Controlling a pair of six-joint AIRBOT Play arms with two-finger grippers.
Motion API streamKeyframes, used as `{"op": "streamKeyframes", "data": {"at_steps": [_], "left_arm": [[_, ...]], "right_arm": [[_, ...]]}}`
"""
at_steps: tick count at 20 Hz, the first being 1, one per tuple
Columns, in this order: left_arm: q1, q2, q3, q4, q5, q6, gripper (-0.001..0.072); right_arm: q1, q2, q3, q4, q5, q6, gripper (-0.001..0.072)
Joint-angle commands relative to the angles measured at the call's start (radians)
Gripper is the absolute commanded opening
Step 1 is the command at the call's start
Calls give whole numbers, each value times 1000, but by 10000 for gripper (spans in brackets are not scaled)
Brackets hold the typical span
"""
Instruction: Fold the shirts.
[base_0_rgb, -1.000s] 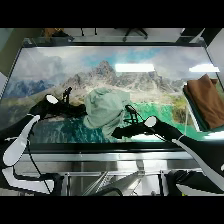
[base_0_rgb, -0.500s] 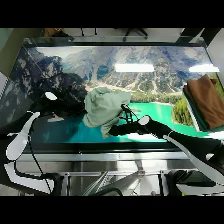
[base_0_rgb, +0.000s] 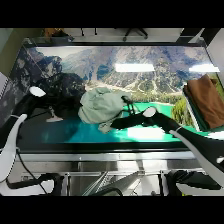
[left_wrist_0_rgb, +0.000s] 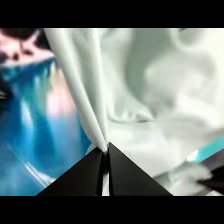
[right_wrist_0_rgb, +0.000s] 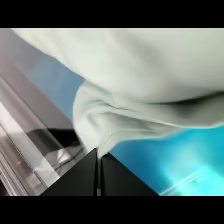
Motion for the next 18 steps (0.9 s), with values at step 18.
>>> {"op": "streamKeyframes", "data": {"at_steps": [18], "left_arm": [[206, 739, 625, 115, -215, -126, 16]], "right_arm": [[-507, 430, 917, -203, 270, 63, 16]]}}
